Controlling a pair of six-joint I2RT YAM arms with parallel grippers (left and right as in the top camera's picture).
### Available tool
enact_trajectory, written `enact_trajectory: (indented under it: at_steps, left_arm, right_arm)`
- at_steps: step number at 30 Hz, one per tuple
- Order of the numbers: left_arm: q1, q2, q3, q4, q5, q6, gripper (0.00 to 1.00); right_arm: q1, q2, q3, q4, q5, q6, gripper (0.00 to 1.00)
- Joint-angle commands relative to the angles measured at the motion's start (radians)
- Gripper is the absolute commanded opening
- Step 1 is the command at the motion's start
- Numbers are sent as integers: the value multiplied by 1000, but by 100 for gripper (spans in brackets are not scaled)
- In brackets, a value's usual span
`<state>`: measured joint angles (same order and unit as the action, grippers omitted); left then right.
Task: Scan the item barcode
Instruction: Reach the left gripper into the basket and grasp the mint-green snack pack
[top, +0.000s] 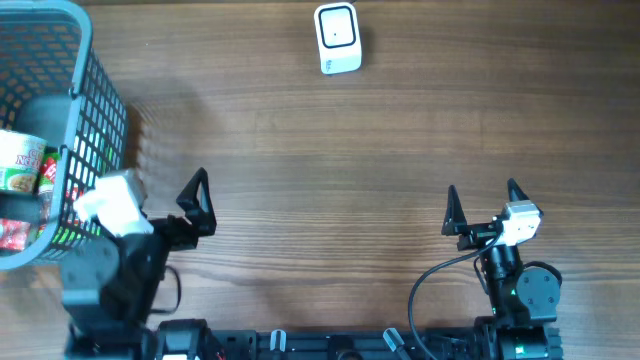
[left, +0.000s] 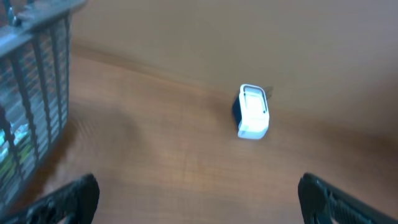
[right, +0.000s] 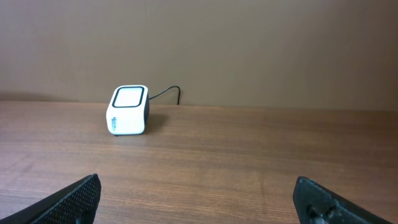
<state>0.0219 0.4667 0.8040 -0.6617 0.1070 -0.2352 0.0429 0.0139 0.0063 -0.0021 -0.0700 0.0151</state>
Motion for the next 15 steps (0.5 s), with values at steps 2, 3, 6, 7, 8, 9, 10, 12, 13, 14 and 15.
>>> enact_trajectory:
  at_steps: [2, 3, 6, 7, 8, 9, 10, 12, 13, 14, 15]
  left_arm:
    - [6, 279, 309, -201, 80, 30, 100]
    - [6, 323, 351, -221, 100, 29, 100]
    - [6, 389, 382, -222, 169, 19, 100]
    - [6, 397, 382, -222, 156, 19, 100]
    - [6, 404, 382, -222, 134, 18, 99]
    - [6, 409, 382, -222, 125, 18, 98]
    - [7, 413, 382, -219, 117, 12, 98]
    - [18, 426, 382, -219, 12, -94, 93]
    - [27, 432, 382, -218, -13, -118, 92]
    - [52, 442, 382, -211, -29, -139, 91]
    - [76, 453, 382, -204, -42, -141, 91]
  right_arm:
    - [-5, 2, -1, 4, -6, 14, 100]
    - [-5, 2, -1, 4, -6, 13, 100]
    - [-5, 2, -1, 4, -6, 13, 100]
    - [-5, 2, -1, 4, -6, 14, 100]
    - [-5, 2, -1, 4, -6, 14, 100]
    - [-5, 2, -1, 4, -6, 14, 99]
    - [-5, 2, -1, 4, -6, 13, 100]
    - [-5, 3, -1, 4, -6, 13, 100]
    - [-5, 3, -1, 4, -6, 14, 100]
    - [-5, 3, -1, 4, -6, 14, 100]
    - [-5, 3, -1, 4, -6, 13, 99]
